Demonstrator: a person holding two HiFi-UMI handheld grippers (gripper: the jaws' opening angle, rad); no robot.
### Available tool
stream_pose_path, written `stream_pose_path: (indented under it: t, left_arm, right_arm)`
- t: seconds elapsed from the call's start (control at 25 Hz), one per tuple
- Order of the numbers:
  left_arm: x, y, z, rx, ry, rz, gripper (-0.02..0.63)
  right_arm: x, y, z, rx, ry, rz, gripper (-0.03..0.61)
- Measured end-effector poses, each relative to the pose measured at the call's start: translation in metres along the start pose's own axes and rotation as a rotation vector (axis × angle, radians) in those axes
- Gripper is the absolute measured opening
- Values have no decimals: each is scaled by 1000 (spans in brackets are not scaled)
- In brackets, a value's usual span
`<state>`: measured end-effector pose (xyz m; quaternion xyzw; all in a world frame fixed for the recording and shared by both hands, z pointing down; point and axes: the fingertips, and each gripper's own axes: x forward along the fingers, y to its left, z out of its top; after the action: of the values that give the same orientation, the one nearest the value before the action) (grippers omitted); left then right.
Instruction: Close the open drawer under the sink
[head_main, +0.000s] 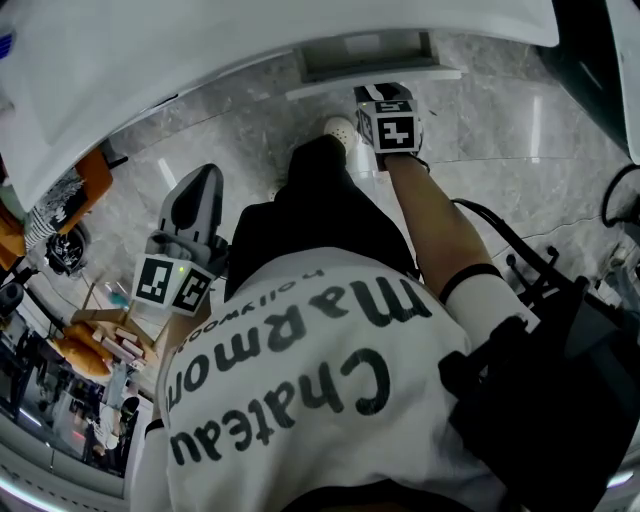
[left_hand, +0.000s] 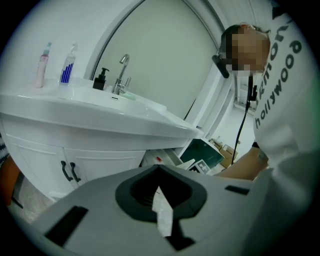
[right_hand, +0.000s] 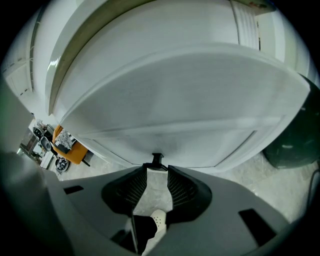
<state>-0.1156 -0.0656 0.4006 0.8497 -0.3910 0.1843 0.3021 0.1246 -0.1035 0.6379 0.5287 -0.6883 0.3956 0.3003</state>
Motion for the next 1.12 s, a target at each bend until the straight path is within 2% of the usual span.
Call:
stream_pose_path:
  t: [0.36,1.12]
  left_arm:
    - [12,0,-5,-9,-1,-32,9]
    - [25,1,-22,-18,13,-9,9]
  right_arm:
    - [7,-4,11,-30,1,-11,135]
    - [18,-11,34,-49,-28,-33,133]
